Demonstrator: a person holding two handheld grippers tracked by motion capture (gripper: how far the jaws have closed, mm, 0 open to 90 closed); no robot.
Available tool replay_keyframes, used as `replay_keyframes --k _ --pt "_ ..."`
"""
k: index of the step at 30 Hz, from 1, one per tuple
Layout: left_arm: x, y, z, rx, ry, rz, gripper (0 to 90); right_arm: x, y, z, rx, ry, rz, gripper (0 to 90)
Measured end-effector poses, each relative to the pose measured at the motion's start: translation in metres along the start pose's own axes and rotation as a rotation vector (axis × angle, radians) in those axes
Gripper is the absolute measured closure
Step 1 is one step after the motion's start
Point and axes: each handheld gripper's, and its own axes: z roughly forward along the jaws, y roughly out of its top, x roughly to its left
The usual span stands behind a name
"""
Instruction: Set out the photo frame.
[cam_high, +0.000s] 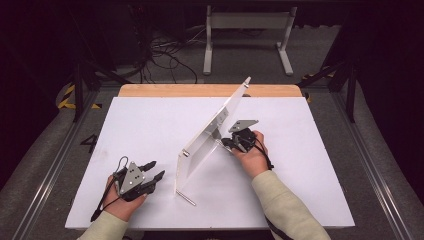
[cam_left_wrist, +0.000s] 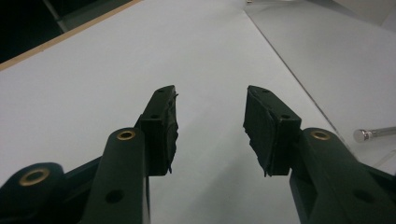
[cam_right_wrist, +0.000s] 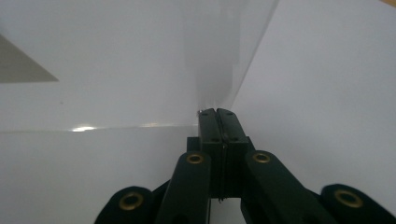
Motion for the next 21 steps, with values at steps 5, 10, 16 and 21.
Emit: replay_keyframes --k 5,10,16,21 --pt "0.000 -0.001 -0.001 0.011 -0.020 -0.011 58.1 0.004 0.009 0.011 -0.012 0.013 -0.004 89.9" --pt "-0.005 0.000 -0.002 0.029 -0.118 -0.023 73.1 0.004 0.006 0.000 -0.041 -0.008 0.010 89.9" --pt "-0.015 0.005 0.000 0.064 -0.276 -0.049 86.9 0.006 -0.009 -0.042 -0.121 0.004 0.054 89.8" --pt "-0.032 0.012 0.005 0.118 -0.359 -0.002 89.8 0.012 -0.027 -0.076 -0.169 0.024 0.080 89.8"
